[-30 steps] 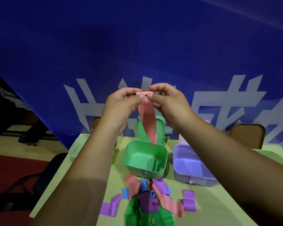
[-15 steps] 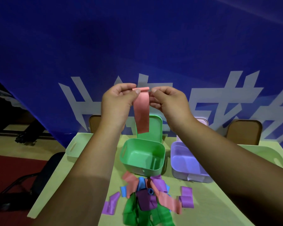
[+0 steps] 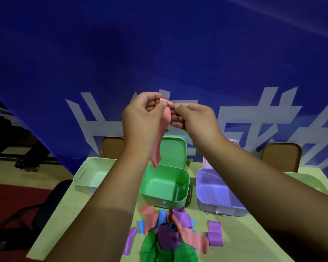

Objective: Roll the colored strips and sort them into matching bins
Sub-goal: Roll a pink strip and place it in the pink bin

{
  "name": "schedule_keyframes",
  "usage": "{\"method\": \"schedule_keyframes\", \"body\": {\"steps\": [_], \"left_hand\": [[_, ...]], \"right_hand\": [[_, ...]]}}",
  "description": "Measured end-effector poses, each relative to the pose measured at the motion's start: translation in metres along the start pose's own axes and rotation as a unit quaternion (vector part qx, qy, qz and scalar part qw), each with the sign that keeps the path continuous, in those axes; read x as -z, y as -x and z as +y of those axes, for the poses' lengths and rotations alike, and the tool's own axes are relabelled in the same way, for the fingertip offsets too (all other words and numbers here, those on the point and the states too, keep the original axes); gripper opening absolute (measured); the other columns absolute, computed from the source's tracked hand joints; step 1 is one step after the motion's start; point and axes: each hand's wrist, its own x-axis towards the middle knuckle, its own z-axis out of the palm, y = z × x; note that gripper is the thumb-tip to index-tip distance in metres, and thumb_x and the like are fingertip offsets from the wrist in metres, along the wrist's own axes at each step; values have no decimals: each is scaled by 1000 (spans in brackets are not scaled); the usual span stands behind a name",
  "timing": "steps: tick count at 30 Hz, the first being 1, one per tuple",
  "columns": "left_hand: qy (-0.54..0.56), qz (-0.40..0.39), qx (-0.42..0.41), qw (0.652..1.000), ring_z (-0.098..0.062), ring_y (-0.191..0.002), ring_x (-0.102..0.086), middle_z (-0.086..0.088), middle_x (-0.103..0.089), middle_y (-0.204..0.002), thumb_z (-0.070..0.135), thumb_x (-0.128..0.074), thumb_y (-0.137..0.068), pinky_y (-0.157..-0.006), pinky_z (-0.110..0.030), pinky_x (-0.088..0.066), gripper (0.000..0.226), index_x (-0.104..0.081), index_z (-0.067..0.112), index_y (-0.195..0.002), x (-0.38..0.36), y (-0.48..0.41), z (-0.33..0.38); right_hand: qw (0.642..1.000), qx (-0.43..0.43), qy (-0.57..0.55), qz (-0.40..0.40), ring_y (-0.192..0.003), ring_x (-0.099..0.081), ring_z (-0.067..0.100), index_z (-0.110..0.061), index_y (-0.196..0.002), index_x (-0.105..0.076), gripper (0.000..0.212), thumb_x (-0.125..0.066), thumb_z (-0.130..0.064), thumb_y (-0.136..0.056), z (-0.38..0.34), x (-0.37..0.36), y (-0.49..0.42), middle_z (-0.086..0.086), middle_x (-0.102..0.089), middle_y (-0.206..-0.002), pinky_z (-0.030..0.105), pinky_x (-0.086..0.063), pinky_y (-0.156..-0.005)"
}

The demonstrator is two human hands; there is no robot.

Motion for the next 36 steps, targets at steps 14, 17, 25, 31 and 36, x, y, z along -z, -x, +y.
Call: {"method": "schedule_keyframes", "body": {"steps": [14, 17, 25, 31, 36], "left_hand": [[-38, -17, -20, 999, 9, -96, -72, 18, -78, -100, 24, -80, -98, -85, -19, -62, 17, -80, 27, -115, -4, 0, 2], [-58, -20, -25, 998, 6, -98, -72, 19, -78, -101, 29, -79, -99, -86, -25, -64, 16, -78, 30, -115, -1, -3, 2], [-64, -29, -5, 998, -1, -98, -73, 16, -78, -101, 32, -76, -100, -88, -41, -64, 11, -78, 33, -111, 3, -10, 2], [-75, -44, 2, 996, -7, -98, -74, 13, -78, -102, 33, -74, -101, -86, -43, -65, 10, -78, 32, -110, 4, -11, 1], [-58, -47, -1, 997, -3, -96, -72, 14, -77, -99, 32, -77, -99, -87, -39, -65, 9, -80, 30, -107, 5, -11, -1]], "right_hand": [[998, -23, -50, -37, -82, -74, 25, 1, -109, -79, 27, -64, -22, -107, 10, 10, -12, 21, -77, -87, 54, -62, -99], [996, -35, -65, -56, -90, -79, 25, 1, -120, -73, 30, -64, -25, -108, 6, 12, -12, 9, -81, -89, 50, -63, -99], [994, -18, -63, -84, -90, -77, 22, -7, -125, -76, 26, -60, -20, -109, 5, 9, -19, 17, -81, -103, 42, -63, -93], [998, 21, -15, -61, -85, -76, 19, -8, -114, -79, 22, -61, -21, -109, 8, 10, -20, 5, -79, -86, 39, -64, -84], [997, 18, -10, -76, -91, -76, 25, -9, -116, -77, 29, -58, -29, -111, 10, 10, -20, 15, -80, -95, 53, -63, -96]]}}
